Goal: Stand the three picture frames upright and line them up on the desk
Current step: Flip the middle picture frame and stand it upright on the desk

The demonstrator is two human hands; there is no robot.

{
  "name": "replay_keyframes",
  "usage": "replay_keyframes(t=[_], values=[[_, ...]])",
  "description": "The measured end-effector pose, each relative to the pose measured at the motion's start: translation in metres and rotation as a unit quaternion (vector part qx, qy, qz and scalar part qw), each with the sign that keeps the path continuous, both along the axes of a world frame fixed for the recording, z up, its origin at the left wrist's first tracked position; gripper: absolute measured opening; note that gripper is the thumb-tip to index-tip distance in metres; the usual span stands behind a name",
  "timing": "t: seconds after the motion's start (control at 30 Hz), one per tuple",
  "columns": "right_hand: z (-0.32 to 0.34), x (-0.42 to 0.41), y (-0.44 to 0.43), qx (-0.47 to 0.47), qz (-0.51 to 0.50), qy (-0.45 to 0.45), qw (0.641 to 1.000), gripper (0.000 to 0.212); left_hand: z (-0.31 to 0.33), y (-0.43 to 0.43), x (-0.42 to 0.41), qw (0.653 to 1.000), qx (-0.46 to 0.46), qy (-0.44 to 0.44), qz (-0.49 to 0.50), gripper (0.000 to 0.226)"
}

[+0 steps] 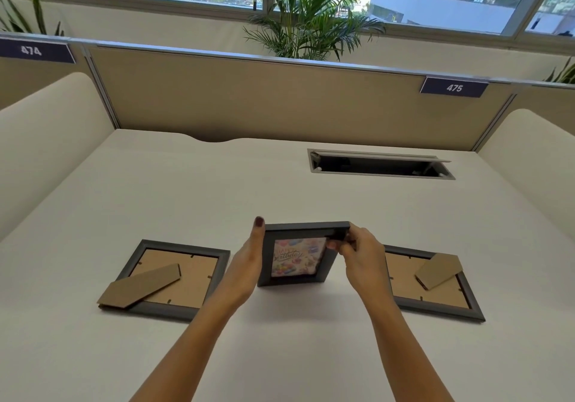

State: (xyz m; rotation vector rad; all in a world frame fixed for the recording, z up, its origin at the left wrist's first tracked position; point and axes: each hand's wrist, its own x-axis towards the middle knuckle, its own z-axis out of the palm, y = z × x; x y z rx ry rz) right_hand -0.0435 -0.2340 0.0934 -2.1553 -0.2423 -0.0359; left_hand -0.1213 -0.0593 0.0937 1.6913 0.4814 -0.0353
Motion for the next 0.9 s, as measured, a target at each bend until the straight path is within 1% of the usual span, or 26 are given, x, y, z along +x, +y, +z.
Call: replay_keyframes(t=[0.07,0.13,0.2,0.3,0.43,0.53,0.57,0.67,0.77,0.9], values=[[0.0,-0.001,0.0,0.001,-0.004,0.004,1.0,0.026,-0.008,0.002,0.001,0.999,0.038,0.007,-0.013,0.091],[-0.001,-0.002,0.0,0.006,-0.007,0.005,1.0,0.021,-0.011,0.002,0.002,0.999,0.049,0.002,-0.015,0.088],[-0.001,-0.003,-0.001,0.008,-0.01,0.006,1.0,0.016,-0.012,0.003,0.002,1.0,0.021,-0.008,-0.013,0.081],[0.001,-0.002,-0.001,0.015,-0.009,0.016,1.0,0.012,-0.015,0.004,0.001,0.999,-0.019,-0.026,-0.03,0.061],[0.004,0.0,-0.002,0.022,-0.008,0.04,0.999,0.016,-0.021,0.003,0.002,0.998,-0.029,-0.033,-0.039,0.061],[0.006,0.0,-0.002,0.024,-0.003,0.051,0.998,0.018,-0.029,0.003,0.002,0.998,-0.051,-0.031,-0.029,0.076],[0.006,0.0,-0.002,0.024,-0.002,0.054,0.998,0.019,-0.031,0.003,0.003,0.998,-0.059,-0.028,-0.025,0.077],[0.004,-0.001,-0.004,0.024,0.0,0.063,0.998,0.023,-0.034,0.001,0.003,0.997,-0.074,-0.03,-0.013,0.07],[0.003,-0.002,-0.005,0.023,0.0,0.065,0.998,0.027,-0.035,-0.003,0.001,0.997,-0.07,-0.04,0.0,0.059],[0.001,-0.001,-0.004,0.019,-0.002,0.062,0.998,0.027,-0.037,-0.004,0.002,0.996,-0.074,-0.042,0.01,0.06]])
